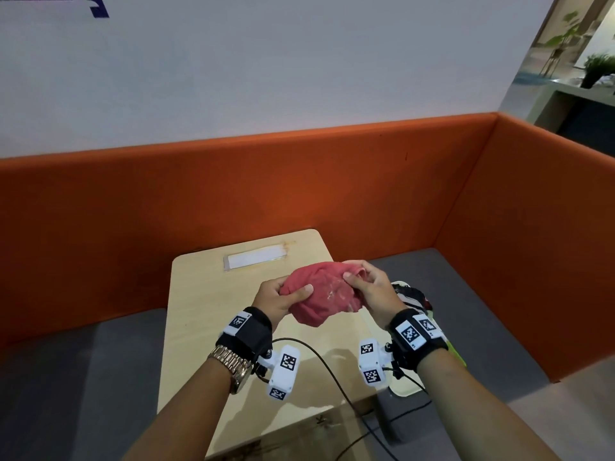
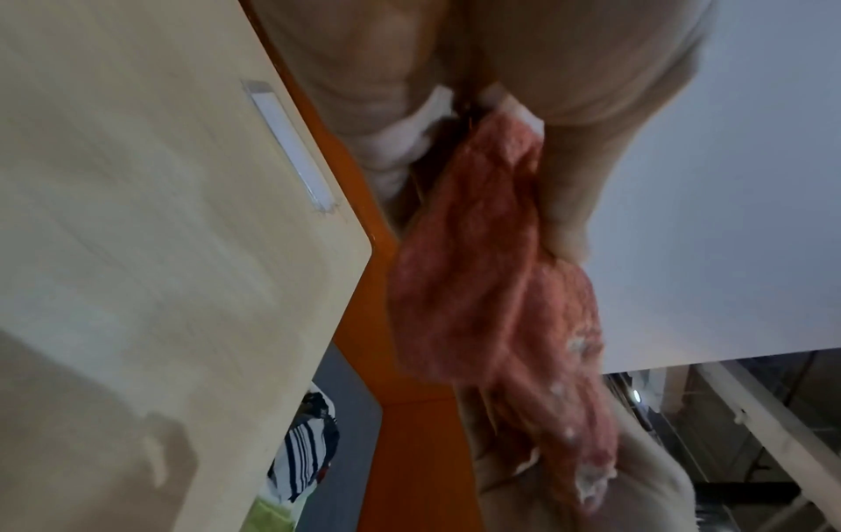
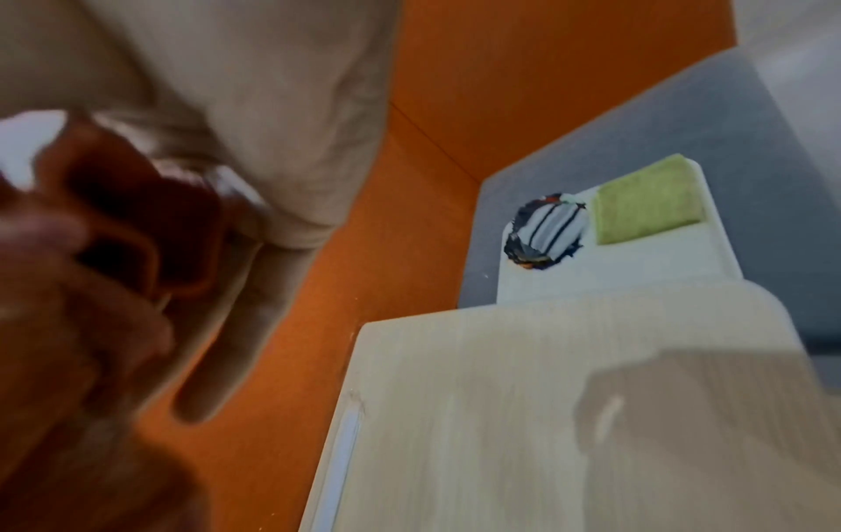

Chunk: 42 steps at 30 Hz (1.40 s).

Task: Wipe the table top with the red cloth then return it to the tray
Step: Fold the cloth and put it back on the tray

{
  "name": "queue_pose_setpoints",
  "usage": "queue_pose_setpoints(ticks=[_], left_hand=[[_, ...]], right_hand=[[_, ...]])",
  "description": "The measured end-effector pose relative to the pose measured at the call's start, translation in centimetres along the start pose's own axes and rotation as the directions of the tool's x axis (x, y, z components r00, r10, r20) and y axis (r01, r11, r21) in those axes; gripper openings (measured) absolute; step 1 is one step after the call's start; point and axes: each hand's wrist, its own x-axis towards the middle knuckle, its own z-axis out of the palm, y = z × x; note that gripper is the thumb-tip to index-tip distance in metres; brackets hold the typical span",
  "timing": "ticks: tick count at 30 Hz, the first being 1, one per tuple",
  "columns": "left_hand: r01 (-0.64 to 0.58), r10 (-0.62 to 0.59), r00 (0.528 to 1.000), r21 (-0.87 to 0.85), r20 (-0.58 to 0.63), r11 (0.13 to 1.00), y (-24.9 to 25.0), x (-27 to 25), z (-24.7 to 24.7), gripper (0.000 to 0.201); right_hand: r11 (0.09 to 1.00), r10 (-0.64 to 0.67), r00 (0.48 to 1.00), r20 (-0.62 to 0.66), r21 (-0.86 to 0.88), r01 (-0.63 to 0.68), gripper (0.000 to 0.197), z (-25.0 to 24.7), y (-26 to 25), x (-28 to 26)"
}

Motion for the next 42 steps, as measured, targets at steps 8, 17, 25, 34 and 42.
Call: queue_pose_setpoints(ticks=[8, 17, 25, 34, 42], left_hand=[[0.025, -0.01, 0.994, 0.141, -0.11, 0.99, -3.4, 1.6, 3.0, 0.034], [0.152, -0.154, 0.988, -0.07, -0.029, 0.986, -2.9, 4.9, 6.6, 0.023], [0.18, -0.182, 0.981, -0.032, -0.061, 0.983, -5.4, 8.3, 13.6, 0.017], [0.273, -0.247, 0.956, 0.17, -0.156, 0.947, -13.4, 11.3, 21.6, 0.022], [0.424, -0.376, 0.89, 0.164, -0.258, 0.891, -22.7, 14.4, 24.7, 0.02]], right_hand=[[0.958, -0.02, 0.999, -0.047, -0.286, 0.005, 0.058, -2.1, 1.5, -1.3], [0.964, -0.097, 0.965, -0.243, -0.265, 0.03, 0.019, -6.7, 2.3, -0.5], [0.925, -0.163, 0.905, -0.394, -0.379, 0.002, 0.031, -14.2, 2.0, 1.2], [0.83, -0.071, 0.862, -0.502, -0.509, -0.227, 0.036, -24.4, 5.6, 2.2], [0.714, -0.095, 0.893, -0.439, -0.656, -0.247, 0.033, -28.3, 8.1, 2.4]])
